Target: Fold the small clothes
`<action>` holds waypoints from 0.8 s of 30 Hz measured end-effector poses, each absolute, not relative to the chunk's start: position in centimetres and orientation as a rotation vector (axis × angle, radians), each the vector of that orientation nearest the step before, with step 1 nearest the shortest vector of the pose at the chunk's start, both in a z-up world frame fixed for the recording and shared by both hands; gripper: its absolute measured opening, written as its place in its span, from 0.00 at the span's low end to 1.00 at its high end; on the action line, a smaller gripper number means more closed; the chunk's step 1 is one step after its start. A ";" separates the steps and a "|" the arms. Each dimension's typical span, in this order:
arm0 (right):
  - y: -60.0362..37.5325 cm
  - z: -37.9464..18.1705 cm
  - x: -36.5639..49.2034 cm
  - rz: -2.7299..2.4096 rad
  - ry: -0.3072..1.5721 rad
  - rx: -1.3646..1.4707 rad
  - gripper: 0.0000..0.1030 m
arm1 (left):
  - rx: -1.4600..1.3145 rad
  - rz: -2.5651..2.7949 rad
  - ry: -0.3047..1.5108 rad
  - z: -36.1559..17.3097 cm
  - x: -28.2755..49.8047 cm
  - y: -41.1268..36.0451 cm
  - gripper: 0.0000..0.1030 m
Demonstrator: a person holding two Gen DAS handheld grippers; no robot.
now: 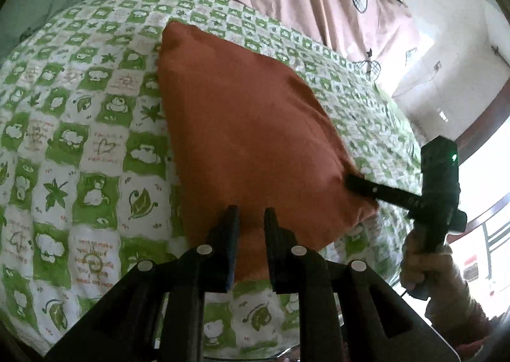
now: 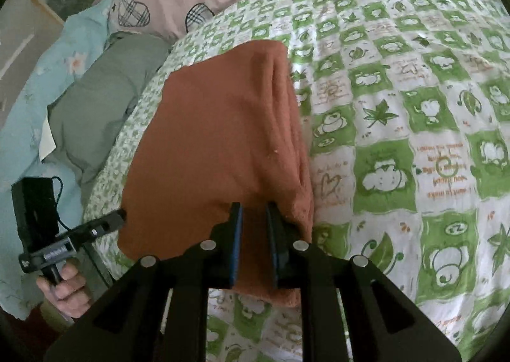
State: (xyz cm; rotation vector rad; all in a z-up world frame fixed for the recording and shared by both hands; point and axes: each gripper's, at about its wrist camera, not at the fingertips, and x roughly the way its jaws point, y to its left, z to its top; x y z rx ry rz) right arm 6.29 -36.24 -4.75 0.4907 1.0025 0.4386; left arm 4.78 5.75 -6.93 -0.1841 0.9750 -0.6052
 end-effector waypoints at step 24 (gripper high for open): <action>-36.4 -3.6 4.6 0.393 1.016 0.481 0.28 | -0.084 -0.414 0.969 -6.5 1.6 6.2 0.50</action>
